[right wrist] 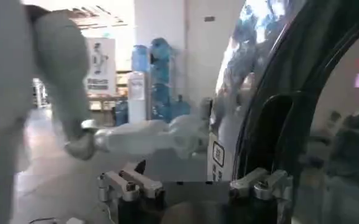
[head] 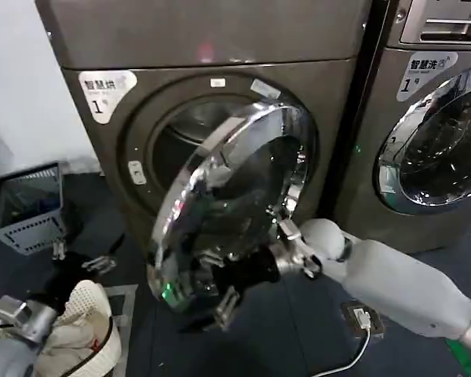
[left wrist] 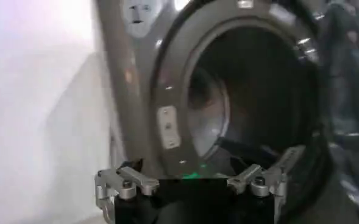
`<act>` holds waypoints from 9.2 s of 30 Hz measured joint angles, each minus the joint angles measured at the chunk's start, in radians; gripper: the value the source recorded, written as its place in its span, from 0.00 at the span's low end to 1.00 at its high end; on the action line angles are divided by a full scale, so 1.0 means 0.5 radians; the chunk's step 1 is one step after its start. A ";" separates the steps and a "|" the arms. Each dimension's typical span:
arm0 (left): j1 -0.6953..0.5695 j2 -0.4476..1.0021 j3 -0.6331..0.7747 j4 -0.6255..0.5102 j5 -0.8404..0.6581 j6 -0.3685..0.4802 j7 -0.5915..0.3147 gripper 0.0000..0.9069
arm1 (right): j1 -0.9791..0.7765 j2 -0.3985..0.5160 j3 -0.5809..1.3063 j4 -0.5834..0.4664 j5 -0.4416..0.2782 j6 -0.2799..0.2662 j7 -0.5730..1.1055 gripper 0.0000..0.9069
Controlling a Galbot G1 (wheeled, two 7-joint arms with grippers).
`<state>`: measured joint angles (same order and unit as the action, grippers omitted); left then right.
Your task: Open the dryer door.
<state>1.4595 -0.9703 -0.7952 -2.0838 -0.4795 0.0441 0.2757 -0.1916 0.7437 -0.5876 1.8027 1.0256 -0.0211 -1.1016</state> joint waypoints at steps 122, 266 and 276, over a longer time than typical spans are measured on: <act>-1.920 -0.722 2.345 0.866 0.653 -0.446 0.110 1.00 | -3.641 0.499 4.801 -0.800 -1.329 0.255 1.234 1.00; 0.420 0.415 0.085 -0.278 -0.722 1.185 -0.661 1.00 | -3.420 0.760 4.699 -0.367 -1.405 0.000 1.358 1.00; 0.546 0.379 -0.254 -0.199 -1.085 1.387 -0.879 1.00 | -3.424 0.808 4.700 -0.344 -1.404 -0.066 1.432 1.00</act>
<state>1.7327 -0.7808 -0.9221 -2.1835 -1.0219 0.7375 -0.1638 -1.9033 1.1477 1.7623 1.6306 0.3234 -0.0540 -0.3859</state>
